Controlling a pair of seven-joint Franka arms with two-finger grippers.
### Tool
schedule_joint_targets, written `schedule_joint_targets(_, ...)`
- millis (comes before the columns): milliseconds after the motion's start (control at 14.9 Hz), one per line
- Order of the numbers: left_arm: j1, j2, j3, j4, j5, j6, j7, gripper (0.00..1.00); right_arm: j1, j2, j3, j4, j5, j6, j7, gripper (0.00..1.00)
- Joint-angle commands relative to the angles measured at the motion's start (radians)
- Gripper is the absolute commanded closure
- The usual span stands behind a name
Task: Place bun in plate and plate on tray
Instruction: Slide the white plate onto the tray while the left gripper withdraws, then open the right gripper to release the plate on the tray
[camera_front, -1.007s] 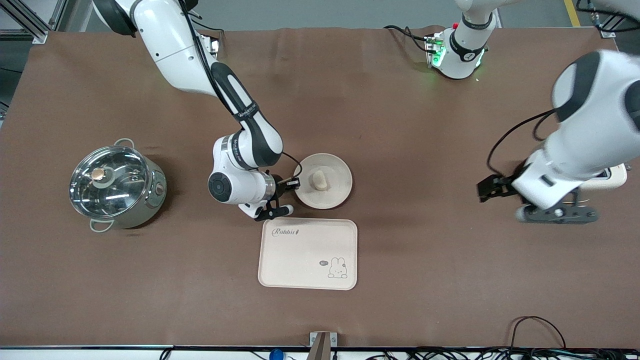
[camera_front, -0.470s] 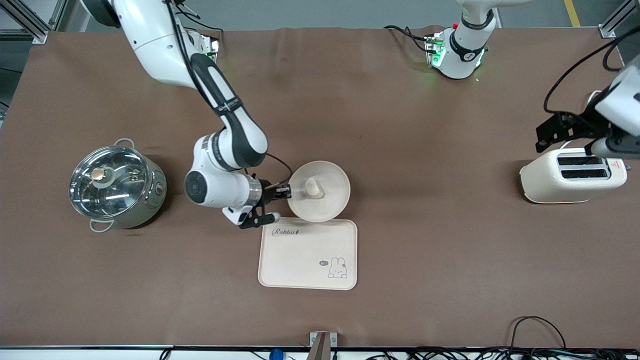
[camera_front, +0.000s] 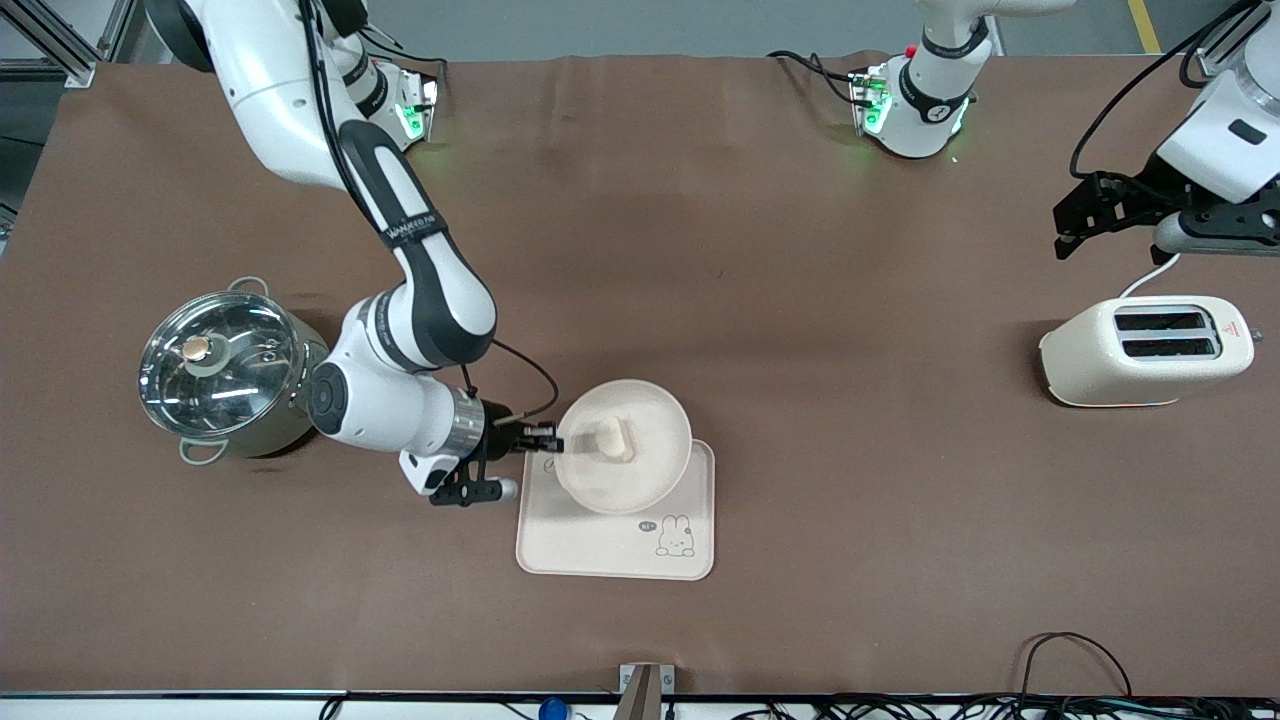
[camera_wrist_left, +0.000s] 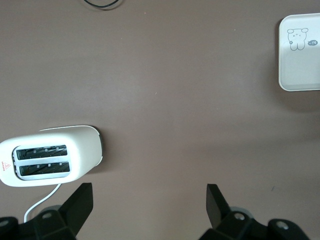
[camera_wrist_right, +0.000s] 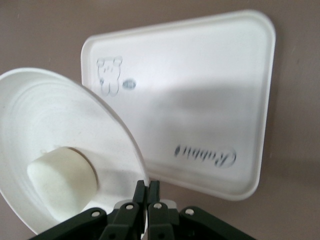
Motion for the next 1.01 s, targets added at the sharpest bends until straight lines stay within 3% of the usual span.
schedule_joint_targets(0, -0.006, -0.025, 0.011, -0.032, -0.013, 0.036, -0.001, 0.0, -0.012, 0.112, 0.009, 0.107, 0.017, 0.098, 0.018, 0.99)
schedule_joint_targets(268, -0.01, 0.063, 0.001, 0.097, -0.013, -0.005, 0.001, 0.0, -0.024, 0.209, 0.009, 0.195, 0.017, 0.123, 0.018, 0.99)
schedule_joint_targets(805, -0.004, 0.071, 0.003, 0.123, -0.01, -0.026, 0.059, 0.0, -0.024, 0.244, 0.009, 0.184, 0.017, 0.076, 0.021, 0.99)
schedule_joint_targets(872, -0.005, 0.071, 0.003, 0.123, -0.013, -0.026, 0.059, 0.0, -0.023, 0.244, 0.009, 0.182, 0.016, 0.076, 0.019, 0.96)
schedule_joint_targets(940, -0.006, 0.072, 0.003, 0.123, -0.012, -0.026, 0.052, 0.0, -0.023, 0.242, 0.009, 0.182, 0.005, 0.074, 0.019, 0.83)
